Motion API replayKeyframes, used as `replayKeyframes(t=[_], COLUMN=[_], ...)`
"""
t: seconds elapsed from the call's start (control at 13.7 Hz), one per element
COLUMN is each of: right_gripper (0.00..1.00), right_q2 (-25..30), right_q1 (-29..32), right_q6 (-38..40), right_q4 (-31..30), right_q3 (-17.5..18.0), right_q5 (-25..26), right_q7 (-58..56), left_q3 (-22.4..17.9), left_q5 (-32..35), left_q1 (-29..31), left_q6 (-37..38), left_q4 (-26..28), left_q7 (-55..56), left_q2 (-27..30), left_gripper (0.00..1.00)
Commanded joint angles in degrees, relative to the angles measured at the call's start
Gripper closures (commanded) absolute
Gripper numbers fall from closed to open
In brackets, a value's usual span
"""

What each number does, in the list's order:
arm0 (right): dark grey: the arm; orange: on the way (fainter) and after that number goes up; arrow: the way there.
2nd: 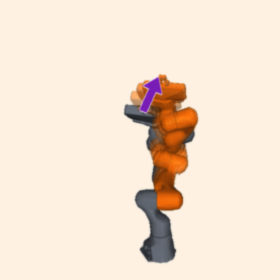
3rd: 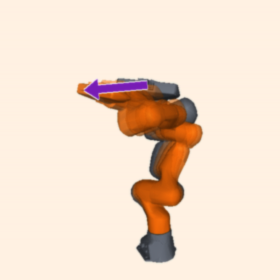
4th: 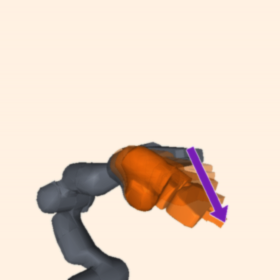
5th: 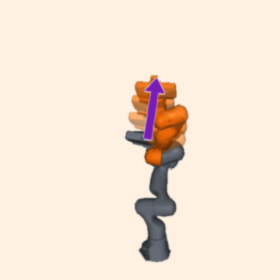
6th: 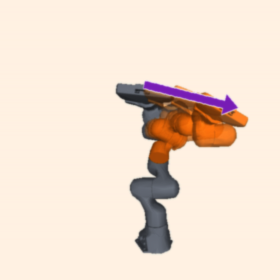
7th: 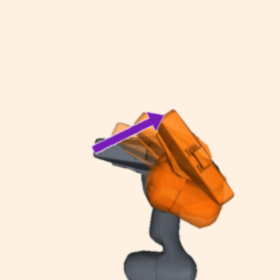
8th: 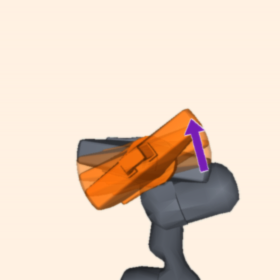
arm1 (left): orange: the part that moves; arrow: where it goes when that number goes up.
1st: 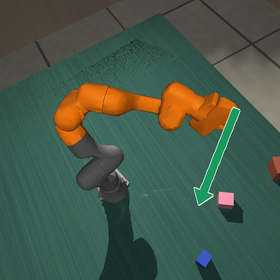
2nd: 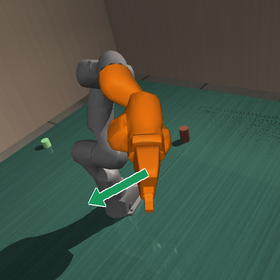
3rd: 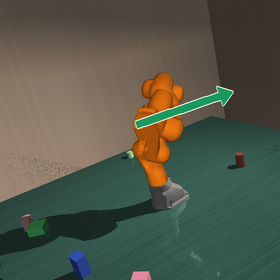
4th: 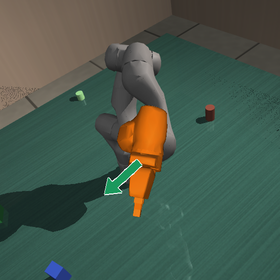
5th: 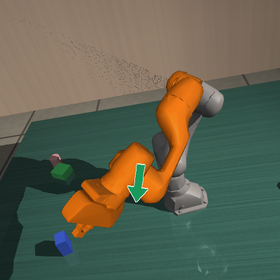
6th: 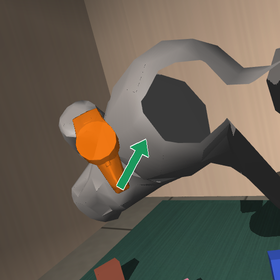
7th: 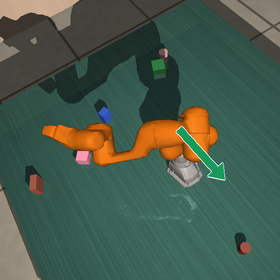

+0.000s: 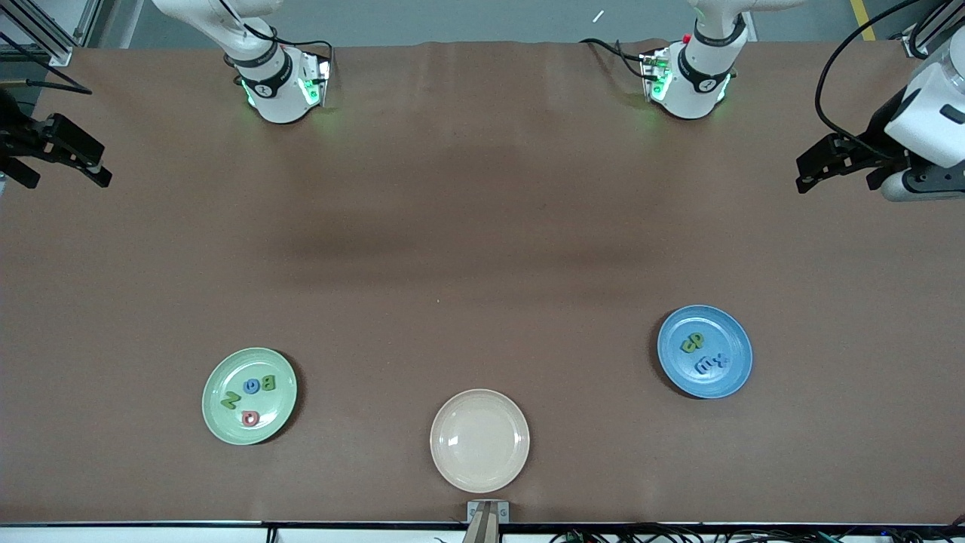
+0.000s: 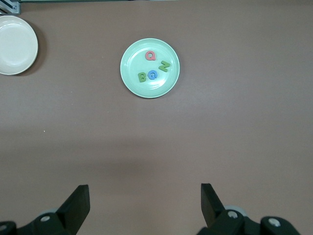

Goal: Sort upper and lower case letters into plates

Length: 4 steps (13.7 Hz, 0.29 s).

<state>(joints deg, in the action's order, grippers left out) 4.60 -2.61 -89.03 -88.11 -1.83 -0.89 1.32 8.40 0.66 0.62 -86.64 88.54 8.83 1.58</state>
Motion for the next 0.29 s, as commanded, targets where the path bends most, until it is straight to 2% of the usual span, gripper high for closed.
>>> replayKeyframes(t=[0.0,0.22], right_gripper=[0.0,0.0], right_q2=[0.5,-0.65], right_q1=[0.85,0.5], right_q6=[1.75,1.58], right_q4=[-0.22,0.22], right_q3=[0.6,0.69], right_q5=[0.8,1.06], right_q7=[0.44,0.7], left_q3=[0.04,0.04], left_q5=[-0.05,-0.05], left_q1=[-0.09,0.0], left_q6=[0.24,0.5], left_q4=[0.05,-0.3], left_q7=[-0.66,-0.13], left_q2=[0.97,1.14], left_gripper=[0.0,0.0])
